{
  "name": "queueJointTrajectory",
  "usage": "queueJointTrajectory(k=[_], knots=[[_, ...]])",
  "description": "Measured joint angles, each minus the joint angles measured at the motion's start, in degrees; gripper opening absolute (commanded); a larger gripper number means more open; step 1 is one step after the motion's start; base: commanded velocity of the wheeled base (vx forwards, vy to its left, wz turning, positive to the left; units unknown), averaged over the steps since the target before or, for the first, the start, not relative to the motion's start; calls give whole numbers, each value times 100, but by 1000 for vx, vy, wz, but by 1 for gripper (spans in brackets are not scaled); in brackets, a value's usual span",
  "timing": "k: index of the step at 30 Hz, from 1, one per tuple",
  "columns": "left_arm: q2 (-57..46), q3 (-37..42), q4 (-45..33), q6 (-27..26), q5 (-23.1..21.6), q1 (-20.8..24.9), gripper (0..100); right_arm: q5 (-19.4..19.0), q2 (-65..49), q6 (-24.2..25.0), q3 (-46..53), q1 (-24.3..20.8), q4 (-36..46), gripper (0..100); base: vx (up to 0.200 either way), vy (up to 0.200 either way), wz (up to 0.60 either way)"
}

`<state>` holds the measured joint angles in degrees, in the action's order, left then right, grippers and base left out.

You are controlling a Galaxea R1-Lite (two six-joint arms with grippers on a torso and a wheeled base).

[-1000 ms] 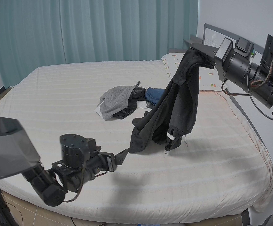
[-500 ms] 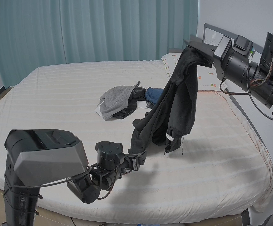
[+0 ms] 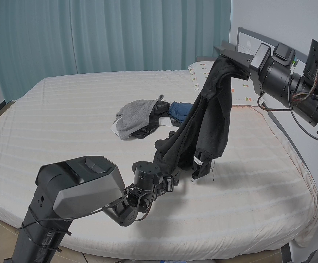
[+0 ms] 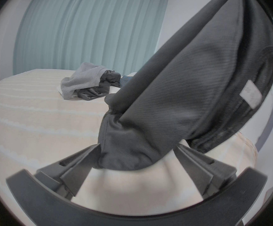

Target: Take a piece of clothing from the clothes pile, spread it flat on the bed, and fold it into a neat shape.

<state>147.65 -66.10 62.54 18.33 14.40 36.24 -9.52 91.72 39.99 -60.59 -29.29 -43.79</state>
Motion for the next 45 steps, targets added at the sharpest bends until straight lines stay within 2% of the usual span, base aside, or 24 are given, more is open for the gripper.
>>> queueJointTrajectory(k=[5,13,17,20,23,28,34,40,45], knots=[[185,-116,-101,24,478,-155,0,-46,50,9,83,138,-11,0,0,0,0],[-440,328,-304,466,547,-341,0,-117,249,39,317,352,-44,0,0,0,0],[-1202,500,-1097,761,552,-386,0,-271,419,134,375,471,-52,0,0,0,0],[-1946,518,-2042,1147,536,-400,0,-364,590,194,391,562,-74,0,0,0,0],[-2648,467,-2642,1473,471,-433,0,-429,742,284,284,689,-183,0,0,0,0],[-3792,489,-3084,1877,-33,-566,0,-490,867,471,89,918,-332,0,0,0,0],[-4512,1163,-3132,2338,-527,-769,0,-528,918,569,494,1012,-466,0,0,0,0],[-4669,1987,-2236,2868,-855,-891,0,-541,1046,652,1075,1006,-851,0,0,0,0],[-4667,2456,-2061,3020,-958,-866,0,-569,1173,1007,1575,901,-1187,0,0,0,0]])
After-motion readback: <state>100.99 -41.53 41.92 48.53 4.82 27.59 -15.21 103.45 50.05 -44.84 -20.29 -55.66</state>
